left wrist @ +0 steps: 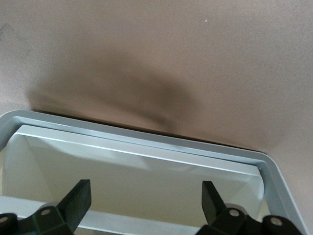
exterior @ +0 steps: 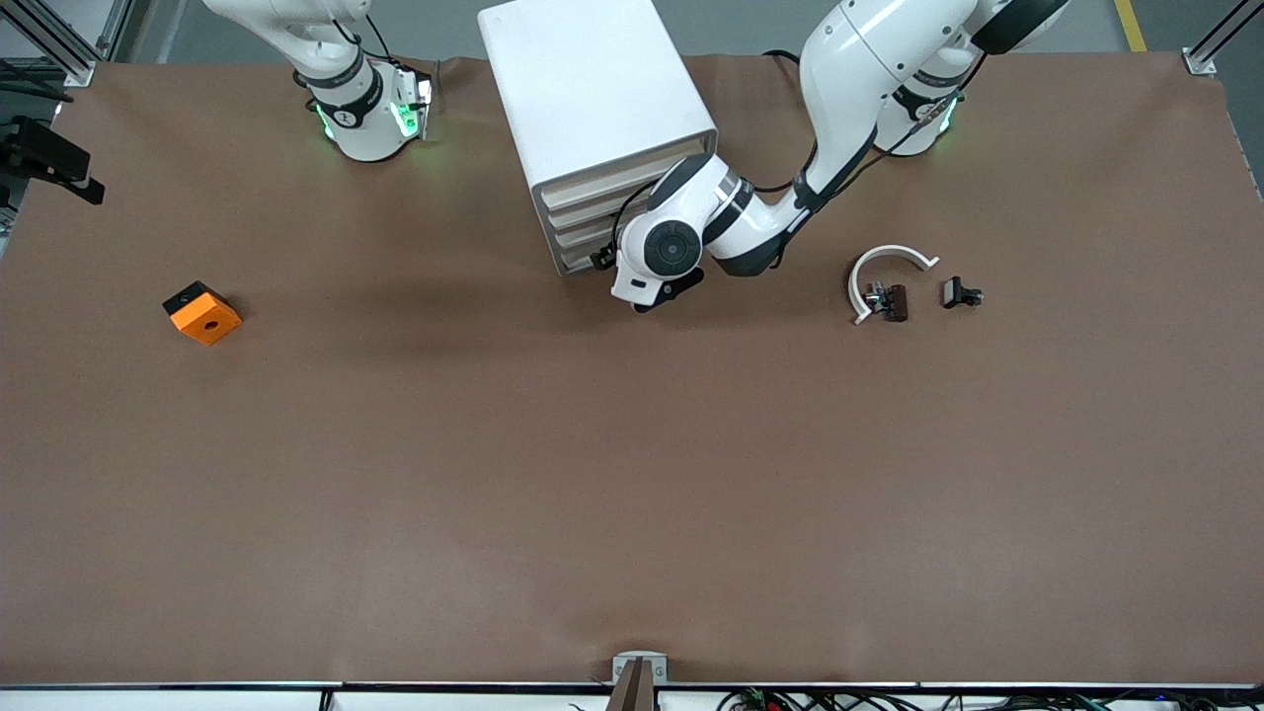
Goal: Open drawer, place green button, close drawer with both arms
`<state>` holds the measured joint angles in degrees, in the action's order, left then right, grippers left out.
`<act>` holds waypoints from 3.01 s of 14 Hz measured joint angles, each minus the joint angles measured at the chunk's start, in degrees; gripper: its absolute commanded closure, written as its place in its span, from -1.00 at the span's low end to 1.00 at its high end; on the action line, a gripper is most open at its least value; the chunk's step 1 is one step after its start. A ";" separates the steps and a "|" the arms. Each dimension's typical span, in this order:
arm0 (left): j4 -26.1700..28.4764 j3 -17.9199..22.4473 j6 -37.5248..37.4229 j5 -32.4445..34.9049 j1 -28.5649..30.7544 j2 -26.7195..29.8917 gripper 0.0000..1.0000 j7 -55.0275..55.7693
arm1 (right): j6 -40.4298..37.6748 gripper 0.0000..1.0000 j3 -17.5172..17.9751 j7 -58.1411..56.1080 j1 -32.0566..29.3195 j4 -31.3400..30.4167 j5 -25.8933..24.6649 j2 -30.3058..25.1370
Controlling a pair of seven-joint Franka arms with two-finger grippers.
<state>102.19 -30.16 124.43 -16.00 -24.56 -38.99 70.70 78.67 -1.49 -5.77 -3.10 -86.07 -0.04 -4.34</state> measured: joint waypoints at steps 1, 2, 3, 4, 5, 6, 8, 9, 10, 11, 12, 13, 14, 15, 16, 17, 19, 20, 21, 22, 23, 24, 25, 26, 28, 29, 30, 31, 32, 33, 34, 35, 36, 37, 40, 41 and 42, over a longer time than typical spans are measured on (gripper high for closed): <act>-0.19 0.00 -0.11 -0.05 0.04 -0.01 -1.00 0.00 | 1.35 -1.00 -0.12 0.04 0.00 -1.61 -0.01 -0.93; -0.50 -0.01 -0.16 -0.06 0.19 -0.01 -1.00 0.00 | 2.48 -1.00 -0.23 0.16 -0.01 -3.26 -0.03 -2.01; -1.14 -0.02 -0.23 -0.06 0.43 0.00 -1.00 0.00 | 3.03 -1.00 -0.34 0.59 -0.07 -4.58 -0.04 -3.00; -1.93 0.00 -0.29 -0.03 0.84 0.00 -1.00 0.00 | 3.33 -1.00 -0.44 1.04 -0.22 -5.45 -0.04 -3.73; -2.82 0.04 -0.30 0.54 1.79 0.02 -1.00 0.00 | 3.50 -1.00 -0.55 1.39 -0.44 -6.02 -0.04 -4.27; -3.56 0.08 -0.33 1.96 3.37 0.04 -1.00 0.00 | 3.65 -1.00 -0.69 1.69 -0.58 -6.37 -0.04 -4.57; -4.86 0.04 -0.51 4.18 7.70 0.46 -1.00 -0.21 | 3.83 -1.00 -0.83 2.25 -0.69 -6.61 -0.04 -4.67; -5.43 -0.02 -0.93 5.23 10.00 1.20 -1.00 -1.12 | 3.87 -1.00 -0.99 2.53 -0.69 -6.69 -0.04 -4.67; -6.05 -0.09 -2.34 6.63 12.15 2.32 -1.00 -2.52 | 3.88 -1.00 -1.21 2.68 -0.69 -6.72 -0.04 -4.67; -6.87 -0.17 -5.07 8.53 14.09 3.81 -1.00 -4.45 | 3.90 -1.00 -1.44 2.74 -0.69 -6.73 -0.04 -4.67; -7.66 -0.19 -8.32 10.79 15.49 5.44 -1.00 -5.72 | 3.91 -1.00 -1.67 2.79 -0.69 -6.73 -0.04 -4.67; -8.12 -0.21 -10.95 12.86 16.56 7.03 -1.00 -6.59 | 3.92 -1.00 -1.90 2.82 -0.69 -6.74 -0.04 -4.67; -8.30 -0.24 -12.80 14.42 17.65 8.48 -1.00 -8.18 | 3.92 -1.00 -2.10 2.83 -0.69 -6.76 -0.03 -4.67; -8.37 -0.27 -14.25 15.27 18.87 9.81 -1.00 -11.00 | 3.92 -1.00 -2.25 2.83 -0.69 -6.76 0.02 -4.67; -8.40 -0.28 -15.85 15.54 20.34 11.19 -1.00 -14.75 | 3.92 -1.00 -2.30 2.83 -0.69 -6.77 0.06 -4.67; -8.42 -0.29 -17.94 15.67 22.13 12.64 -1.00 -18.96 | 3.92 -1.00 -2.30 2.83 -0.67 -6.77 0.08 -4.67; -8.47 -0.29 -22.71 15.72 26.10 15.81 -1.00 -28.09 | 3.92 -1.00 -2.30 2.83 -0.56 -6.78 0.11 -4.68; -8.50 -0.30 -25.16 15.72 28.16 17.69 -1.00 -32.38 | 3.92 -1.00 -2.31 2.84 -0.52 -6.78 0.12 -4.68; -8.51 -0.29 -27.68 15.72 30.12 19.72 -1.00 -36.28 | 3.92 -1.00 -2.41 2.85 -0.44 -6.79 0.12 -4.69; -8.51 -0.28 -29.91 15.73 31.59 21.52 -1.00 -39.69 | 3.92 -1.00 -2.65 2.85 -0.20 -6.80 0.13 -4.69; -8.48 -0.26 -32.00 15.73 33.09 23.39 -1.00 -43.66 | 3.92 -1.00 -2.91 2.85 0.07 -6.80 0.13 -4.71; -8.41 -0.01 -33.51 15.73 34.41 25.27 -1.00 -47.80 | 3.92 -1.00 -3.02 2.85 0.16 -6.81 0.13 -4.73; -8.30 1.01 -34.70 15.72 35.24 27.00 -1.00 -51.94 | 3.92 -1.00 -3.08 2.85 0.18 -6.81 0.13 -4.74; -8.18 3.04 -35.87 15.71 35.49 28.58 -1.00 -56.13 | 3.92 -1.00 -3.16 2.85 0.18 -6.82 0.14 -4.75; -7.71 9.01 -37.59 15.53 33.97 31.09 -1.00 -63.27 | 3.92 -1.00 -3.30 2.85 0.19 -6.83 0.14 -4.75; -7.21 13.56 -38.07 15.41 31.26 32.16 -1.00 -65.91 | 3.92 -1.00 -3.34 2.85 0.19 -6.83 0.14 -4.75; -6.43 18.84 -38.25 15.29 27.44 33.28 -1.00 -68.13 | 3.91 -1.00 -3.36 2.85 0.19 -6.84 0.14 -4.75; -5.50 23.44 -38.28 14.97 23.94 34.49 -1.00 -69.96 | 3.90 -1.00 -3.38 2.85 0.19 -6.84 0.14 -4.75; -4.65 26.65 -38.29 14.37 21.66 35.68 -1.00 -71.47 | 3.89 -1.00 -3.38 2.85 0.19 -6.83 0.14 -4.76; -4.00 28.47 -38.29 13.87 20.71 36.76 -1.00 -72.49 | 3.89 -1.00 -3.38 2.85 0.19 -6.84 0.14 -4.76; -3.65 29.25 -38.24 13.68 20.58 37.65 -1.00 -73.10 | 3.89 -1.00 -3.38 2.85 0.19 -6.84 0.14 -4.76; -3.47 29.68 -38.04 13.65 20.59 38.37 -1.00 -73.27 | 3.89 -1.00 -3.38 2.85 0.19 -6.84 0.14 -4.76; -3.36 29.86 -37.73 13.64 20.59 38.89 -1.00 -73.28 | 3.89 -1.00 -3.38 2.85 0.20 -6.84 0.14 -4.76; -3.33 29.89 -37.31 13.64 20.59 39.20 -1.00 -73.28 | 3.89 -1.00 -3.38 2.85 0.20 -6.84 0.14 -4.76; -3.31 29.70 -36.34 13.63 20.85 39.76 -1.00 -73.12 | 3.88 -1.00 -3.38 2.85 0.20 -6.84 0.14 -4.76; -3.31 28.80 -36.18 13.63 21.80 39.94 -1.00 -73.11 | 3.88 -1.00 -3.38 2.85 0.20 -6.84 0.14 -4.76; -3.30 26.87 -35.82 13.63 23.75 40.12 -1.00 -73.11 | 3.87 -1.00 -3.39 2.85 0.23 -6.84 0.14 -4.76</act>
<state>98.88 -3.29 88.61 -2.36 -0.81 1.13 -2.40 82.54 -4.87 -2.92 -2.88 -92.91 0.10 -9.10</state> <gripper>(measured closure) 0.000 0.000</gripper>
